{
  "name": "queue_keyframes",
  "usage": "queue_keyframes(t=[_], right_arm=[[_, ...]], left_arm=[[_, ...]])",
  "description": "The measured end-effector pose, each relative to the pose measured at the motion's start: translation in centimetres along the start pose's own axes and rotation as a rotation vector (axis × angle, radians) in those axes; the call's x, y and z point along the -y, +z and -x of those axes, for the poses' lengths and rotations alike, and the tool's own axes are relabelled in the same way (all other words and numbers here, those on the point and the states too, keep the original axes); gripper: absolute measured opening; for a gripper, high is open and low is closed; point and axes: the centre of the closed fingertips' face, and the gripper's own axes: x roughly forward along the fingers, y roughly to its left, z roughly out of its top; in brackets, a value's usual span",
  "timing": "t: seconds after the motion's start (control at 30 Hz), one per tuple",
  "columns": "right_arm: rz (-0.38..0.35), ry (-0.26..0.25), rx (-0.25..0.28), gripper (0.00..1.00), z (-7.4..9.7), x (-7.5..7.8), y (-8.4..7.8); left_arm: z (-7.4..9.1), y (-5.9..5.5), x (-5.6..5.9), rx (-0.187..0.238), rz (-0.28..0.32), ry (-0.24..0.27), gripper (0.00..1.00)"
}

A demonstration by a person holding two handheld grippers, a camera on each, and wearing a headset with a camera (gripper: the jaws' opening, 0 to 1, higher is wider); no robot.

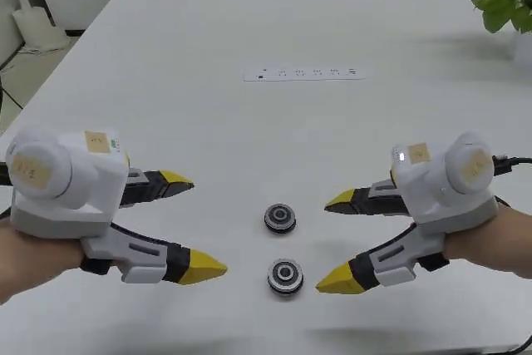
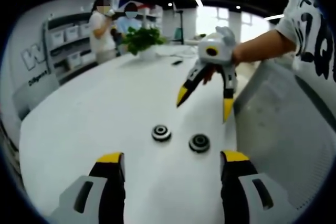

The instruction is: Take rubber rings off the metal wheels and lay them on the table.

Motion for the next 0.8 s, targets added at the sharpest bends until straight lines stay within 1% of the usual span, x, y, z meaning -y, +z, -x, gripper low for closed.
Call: queue_keyframes(t=[0.37,0.6,0.7,0.8], right_arm=[[-0.011,0.027,-0.007,0.59,-0.9,-0.2,-0.1],[-0.028,0.037,0.001,0.54,-1.2,0.0,-0.2],[-0.027,0.046,-0.008,0.51,-1.5,-0.1,-0.5],[-0.026,0.059,-0.020,0.50,-1.8,-0.4,-0.9]], left_arm=[[-2.1,0.1,1.0,-0.013,-0.010,-0.051,0.72],[-3.3,0.3,2.0,-0.019,-0.017,-0.086,0.69],[-3.8,0.2,2.4,-0.024,-0.019,-0.100,0.67],[-4.3,0.2,2.9,-0.028,-0.021,-0.115,0.66]])
